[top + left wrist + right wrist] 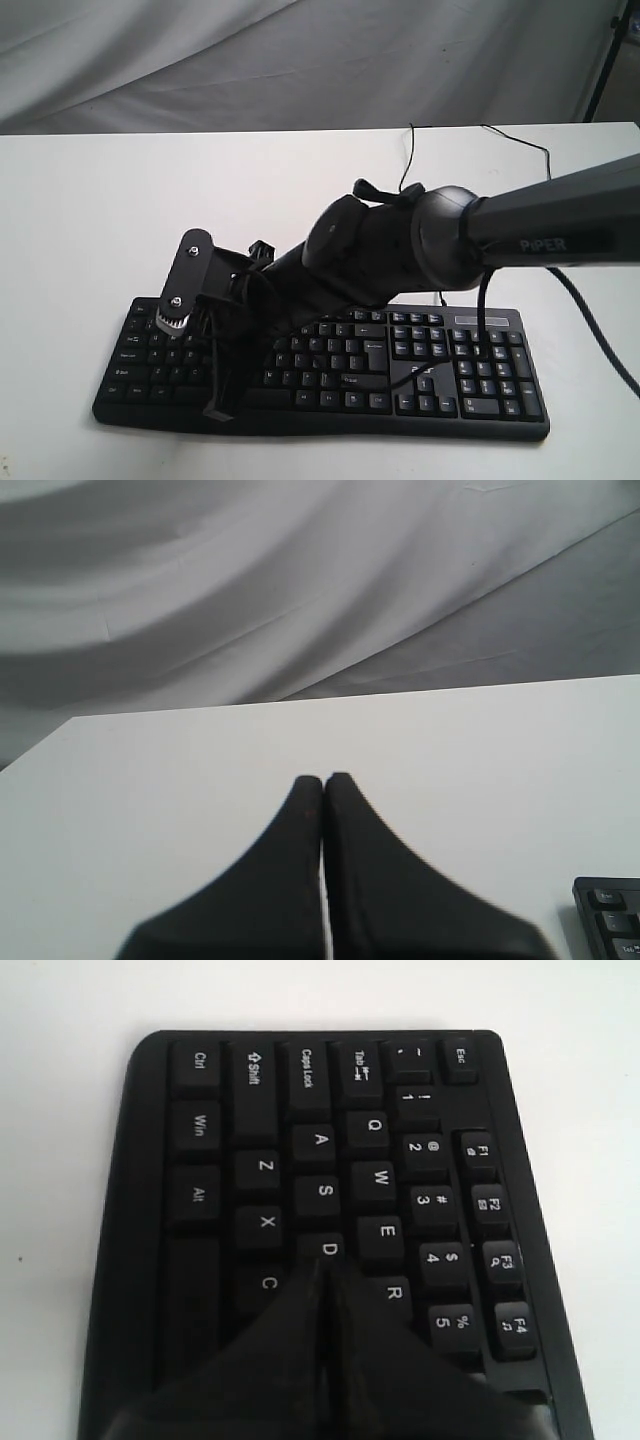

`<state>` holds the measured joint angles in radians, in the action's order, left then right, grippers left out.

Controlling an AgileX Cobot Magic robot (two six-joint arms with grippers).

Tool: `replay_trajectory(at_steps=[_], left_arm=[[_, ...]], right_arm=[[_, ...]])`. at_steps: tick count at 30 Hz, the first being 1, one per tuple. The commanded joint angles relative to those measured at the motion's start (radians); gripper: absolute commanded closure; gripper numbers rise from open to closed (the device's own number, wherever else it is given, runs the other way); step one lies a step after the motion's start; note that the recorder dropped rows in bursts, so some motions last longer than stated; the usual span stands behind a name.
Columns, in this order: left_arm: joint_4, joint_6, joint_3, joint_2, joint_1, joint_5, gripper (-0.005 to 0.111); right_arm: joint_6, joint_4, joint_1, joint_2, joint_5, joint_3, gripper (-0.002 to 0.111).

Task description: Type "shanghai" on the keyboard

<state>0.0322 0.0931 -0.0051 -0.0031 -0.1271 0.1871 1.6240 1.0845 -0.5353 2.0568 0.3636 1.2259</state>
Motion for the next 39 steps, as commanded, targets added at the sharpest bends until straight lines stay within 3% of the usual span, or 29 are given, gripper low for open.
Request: replay_trajectory(at_steps=[1,26,39], left_arm=[[-0.001,-0.003,0.005,0.003,0.004,-0.004,0.106],[-0.001,-0.003,0.005,0.003,0.004,-0.004,0.106],[-0.001,-0.003,0.005,0.003,0.004,-0.004,0.106]], right_arm=[[0.006,0.006,-0.004,-0.002,-0.008,-0.002,0.108],[-0.095,-0.030,-0.049,0.151,0.071,0.276,0.108],[-0.156,-0.106,-0.051,0.163,0.097,0.289,0.108]])
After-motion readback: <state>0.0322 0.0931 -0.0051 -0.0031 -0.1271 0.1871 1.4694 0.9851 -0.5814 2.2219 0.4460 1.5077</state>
